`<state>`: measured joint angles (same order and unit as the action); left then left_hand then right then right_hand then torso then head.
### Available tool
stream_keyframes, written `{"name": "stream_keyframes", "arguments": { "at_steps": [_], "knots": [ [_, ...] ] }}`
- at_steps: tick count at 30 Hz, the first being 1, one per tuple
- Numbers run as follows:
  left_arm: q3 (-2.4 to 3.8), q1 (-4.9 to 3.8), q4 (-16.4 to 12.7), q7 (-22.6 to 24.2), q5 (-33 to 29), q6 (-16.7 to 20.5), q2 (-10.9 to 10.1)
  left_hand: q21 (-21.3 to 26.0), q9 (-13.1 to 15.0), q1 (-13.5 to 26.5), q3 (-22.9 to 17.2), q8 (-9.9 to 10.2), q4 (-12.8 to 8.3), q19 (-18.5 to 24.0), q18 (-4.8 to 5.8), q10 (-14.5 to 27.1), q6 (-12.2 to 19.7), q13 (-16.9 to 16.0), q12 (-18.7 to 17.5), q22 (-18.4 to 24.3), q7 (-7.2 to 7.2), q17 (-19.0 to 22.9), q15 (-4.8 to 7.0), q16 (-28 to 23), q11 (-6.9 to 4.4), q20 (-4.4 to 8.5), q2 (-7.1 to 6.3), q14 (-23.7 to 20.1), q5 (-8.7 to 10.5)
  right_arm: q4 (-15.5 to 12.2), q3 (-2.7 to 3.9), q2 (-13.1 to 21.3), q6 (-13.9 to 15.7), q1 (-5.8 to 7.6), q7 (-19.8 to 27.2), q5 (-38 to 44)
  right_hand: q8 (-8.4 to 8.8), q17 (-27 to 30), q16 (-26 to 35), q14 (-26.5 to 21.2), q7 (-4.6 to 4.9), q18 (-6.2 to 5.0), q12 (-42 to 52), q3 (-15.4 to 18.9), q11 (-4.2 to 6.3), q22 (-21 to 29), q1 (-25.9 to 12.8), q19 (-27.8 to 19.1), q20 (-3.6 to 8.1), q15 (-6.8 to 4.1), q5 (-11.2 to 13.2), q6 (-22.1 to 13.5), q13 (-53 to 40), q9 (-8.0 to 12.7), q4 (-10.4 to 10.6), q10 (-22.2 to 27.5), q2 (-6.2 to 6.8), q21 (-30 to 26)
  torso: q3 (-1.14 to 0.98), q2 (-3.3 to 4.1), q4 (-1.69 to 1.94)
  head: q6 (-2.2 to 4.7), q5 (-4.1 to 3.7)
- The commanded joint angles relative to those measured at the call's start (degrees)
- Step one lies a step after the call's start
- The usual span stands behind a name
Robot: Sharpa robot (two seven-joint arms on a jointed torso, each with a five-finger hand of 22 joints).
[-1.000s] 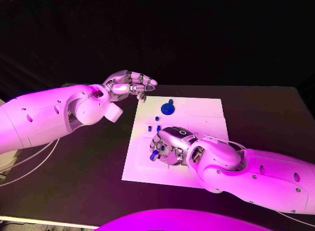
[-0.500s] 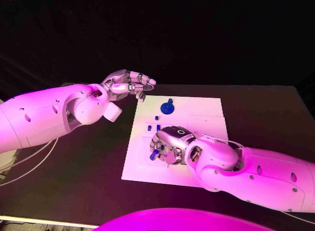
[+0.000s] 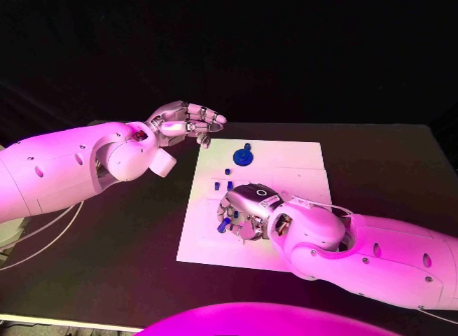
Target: Assemble the parts on the task board
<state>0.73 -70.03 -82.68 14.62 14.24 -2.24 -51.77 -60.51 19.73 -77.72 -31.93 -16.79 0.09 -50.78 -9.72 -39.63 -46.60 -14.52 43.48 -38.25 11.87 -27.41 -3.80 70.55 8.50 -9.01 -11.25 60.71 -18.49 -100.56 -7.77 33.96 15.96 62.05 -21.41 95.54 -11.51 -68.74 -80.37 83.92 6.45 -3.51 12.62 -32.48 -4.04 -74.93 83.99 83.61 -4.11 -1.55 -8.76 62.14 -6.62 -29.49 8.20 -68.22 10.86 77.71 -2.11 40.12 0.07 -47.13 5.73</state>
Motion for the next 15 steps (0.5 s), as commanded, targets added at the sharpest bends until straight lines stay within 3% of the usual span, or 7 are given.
{"name": "stream_keyframes", "arguments": {
  "at_steps": [1,7,15],
  "knots": [
    [0.03,-0.02,-0.13,0.25,0.03,-0.87,0.04,0.37,0.04,0.31,0.32,-0.15,0.08,0.02,-0.91,0.38,0.52,0.05,-0.11,0.07,0.28,0.05,-0.28,0.34,0.1,-0.42,0.18,-0.21,0.07,-0.1,-0.2,0.17,-0.88,-0.26,-0.96,1.37,-0.31,-0.11,0.04,2.25,0.12,0.42,0.1,0.01,1.31,-3.57,-0.27,0.23,-0.13,-0.1,-0.29,0.39,-0.1,-0.06,-0.47,-1.81,-0.04,-0.09,-0.01,-0.01,-0.02,0.09,-0.04],
    [0.03,-0.02,-0.12,0.13,0.04,-0.99,0.03,0.37,0.04,0.31,0.32,-0.15,0.08,0.02,-0.91,0.38,0.52,0.05,-0.11,0.07,0.28,0.05,-0.28,0.34,0.1,-0.42,0.18,-0.21,0.07,-0.68,-0.19,0.47,-0.25,-0.32,-0.97,1.48,-0.34,-0.13,0.03,2.26,0.11,0.44,0.1,-0.01,1.32,-3.65,-0.28,0.27,-0.13,-0.11,-0.32,0.43,-0.13,-0.09,-0.54,-1.85,-0.02,-0.01,-0.01,0.0,-0.05,0.13,-0.04],
    [0.03,-0.02,-0.14,0.03,0.05,-1.04,0.01,0.37,0.04,0.31,0.32,-0.15,0.08,0.02,-0.91,0.38,0.52,0.05,-0.11,0.07,0.28,0.05,-0.28,0.34,0.1,-0.42,0.18,-0.21,0.07,-1.25,-0.18,0.94,-1.67,-0.32,-1.51,1.74,-0.34,-0.13,0.03,2.26,0.11,0.44,0.1,-0.01,1.32,-3.65,-0.28,0.27,-0.13,-0.11,-0.32,0.43,-0.13,-0.09,-0.54,-1.85,-0.02,-0.01,0.05,-0.03,-0.01,0.13,-0.09]
  ]
}}
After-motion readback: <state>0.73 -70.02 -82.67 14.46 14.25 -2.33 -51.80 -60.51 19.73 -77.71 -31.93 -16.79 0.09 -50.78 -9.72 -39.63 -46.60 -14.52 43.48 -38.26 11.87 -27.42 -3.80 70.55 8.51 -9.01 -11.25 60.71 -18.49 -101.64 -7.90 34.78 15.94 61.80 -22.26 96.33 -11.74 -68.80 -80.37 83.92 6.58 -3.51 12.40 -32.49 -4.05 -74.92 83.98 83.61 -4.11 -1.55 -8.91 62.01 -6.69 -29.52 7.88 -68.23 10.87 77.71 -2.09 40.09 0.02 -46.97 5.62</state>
